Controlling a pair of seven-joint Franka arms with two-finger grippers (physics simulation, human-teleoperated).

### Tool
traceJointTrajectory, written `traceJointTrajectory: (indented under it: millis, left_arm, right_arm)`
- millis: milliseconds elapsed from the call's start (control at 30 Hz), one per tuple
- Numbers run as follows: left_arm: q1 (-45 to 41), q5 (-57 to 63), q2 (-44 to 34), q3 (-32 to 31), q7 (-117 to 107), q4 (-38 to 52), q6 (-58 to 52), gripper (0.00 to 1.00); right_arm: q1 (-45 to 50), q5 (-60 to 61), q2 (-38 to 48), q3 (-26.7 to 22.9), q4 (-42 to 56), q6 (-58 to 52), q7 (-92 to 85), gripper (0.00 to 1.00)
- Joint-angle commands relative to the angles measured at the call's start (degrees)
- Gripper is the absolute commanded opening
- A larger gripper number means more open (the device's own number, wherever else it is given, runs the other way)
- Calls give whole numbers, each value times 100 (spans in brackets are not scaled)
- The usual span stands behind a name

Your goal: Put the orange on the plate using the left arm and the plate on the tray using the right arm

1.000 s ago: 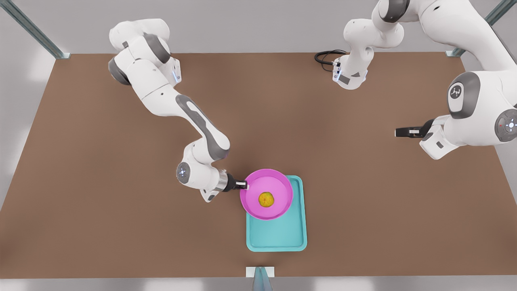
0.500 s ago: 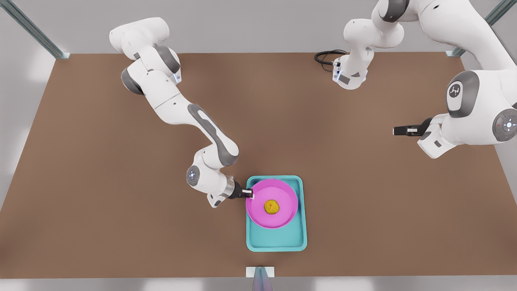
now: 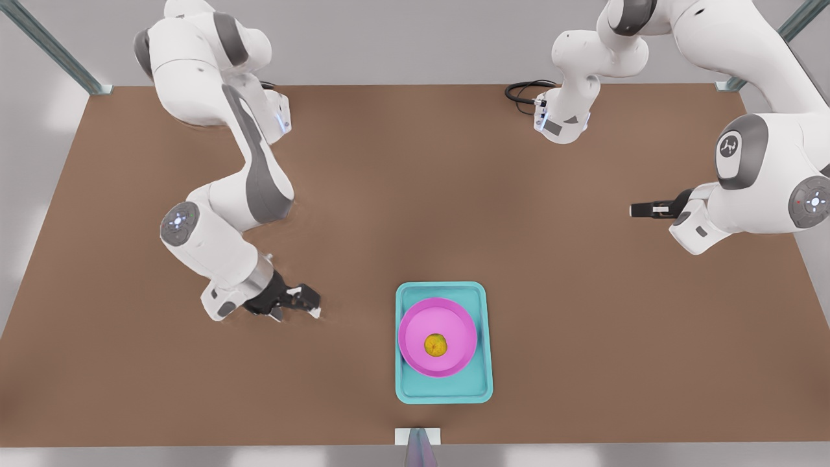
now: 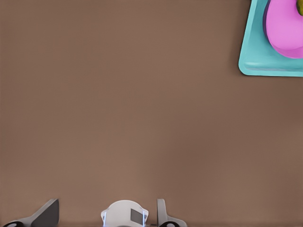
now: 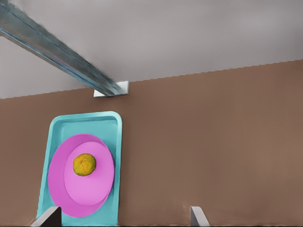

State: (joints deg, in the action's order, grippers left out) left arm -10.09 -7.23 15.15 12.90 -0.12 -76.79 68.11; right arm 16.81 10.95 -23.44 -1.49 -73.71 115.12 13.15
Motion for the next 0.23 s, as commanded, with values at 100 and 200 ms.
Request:
traceJointTrajectory:
  millis: [100,200]
  left_arm:
    - [-1,-6,-12,2,-75,15,-35,100]
    - [7,2,-21,2,-93,15,-35,100]
  right_arm:
    - [-608,-1640,2009,-106,-837,-3470,-1474,100]
    - [-696,-1640,2097,-106,-908,-3479,-1570,100]
